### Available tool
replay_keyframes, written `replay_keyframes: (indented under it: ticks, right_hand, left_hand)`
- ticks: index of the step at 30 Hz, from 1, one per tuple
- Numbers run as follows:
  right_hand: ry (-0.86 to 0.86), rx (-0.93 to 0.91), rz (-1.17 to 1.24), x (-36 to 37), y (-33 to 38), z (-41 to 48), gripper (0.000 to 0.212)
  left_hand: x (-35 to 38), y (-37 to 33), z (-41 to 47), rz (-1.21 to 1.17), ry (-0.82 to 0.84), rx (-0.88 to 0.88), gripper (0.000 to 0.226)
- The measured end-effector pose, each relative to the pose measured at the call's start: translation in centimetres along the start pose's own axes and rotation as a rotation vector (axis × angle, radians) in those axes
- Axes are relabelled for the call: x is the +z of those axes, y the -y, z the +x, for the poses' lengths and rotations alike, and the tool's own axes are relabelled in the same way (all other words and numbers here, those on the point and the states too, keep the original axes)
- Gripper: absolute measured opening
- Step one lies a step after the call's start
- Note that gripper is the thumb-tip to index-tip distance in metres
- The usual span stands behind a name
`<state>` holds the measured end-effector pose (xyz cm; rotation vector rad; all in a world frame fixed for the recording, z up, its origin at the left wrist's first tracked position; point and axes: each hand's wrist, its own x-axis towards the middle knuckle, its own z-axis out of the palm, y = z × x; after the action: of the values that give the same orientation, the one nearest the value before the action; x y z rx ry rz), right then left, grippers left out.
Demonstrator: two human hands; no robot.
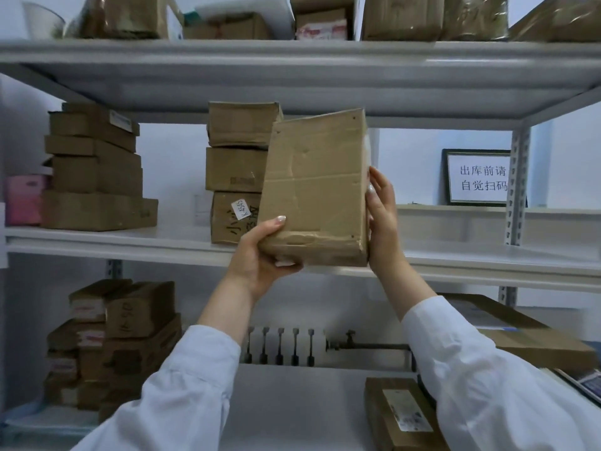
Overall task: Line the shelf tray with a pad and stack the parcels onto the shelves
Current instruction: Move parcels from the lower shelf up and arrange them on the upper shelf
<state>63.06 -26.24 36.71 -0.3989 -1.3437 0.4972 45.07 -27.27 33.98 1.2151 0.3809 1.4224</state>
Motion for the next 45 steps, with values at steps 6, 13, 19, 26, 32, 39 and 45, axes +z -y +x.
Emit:
replay_keyframes:
  ticks: [6,13,19,26,32,39,45]
  right_hand:
    - [0.051,0.010,0.049,0.5,2.3,2.9,0.073]
    - [0.081,0.058,0.129,0.4,3.2,7.7,0.084]
    - [0.036,0.128,0.129,1.2,3.3,10.1,0.073]
    - [0.034,0.082,0.061,1.3,2.8,11.2,0.052]
    - [-0.004,0.092,0.005,0.7,1.3,12.6,0.055]
    - [-0.014,0.009,-0.045,0.9,0.5,14.0,0.058]
    - [0.009,0.055,-0.055,0.7,0.5,15.3,0.039]
  left_hand:
    - [2.1,-4.1,2.4,0.091,0.012,0.024,0.021]
    - [1.8,-6.3,4.5,0.221,0.288,0.089,0.084]
    - [2.8,-6.9,6.3,0.426,0.123,0.227,0.046]
    - [3.6,-7.3,8.3,0.373,0.106,0.266,0.026]
    - [4.1,-7.6,9.9,0.339,-0.001,0.328,0.034]
    - [5.0,-7.9,12.0,0.363,-0.152,0.379,0.089]
    - [5.8,-8.6,13.7,0.469,-0.232,0.347,0.112]
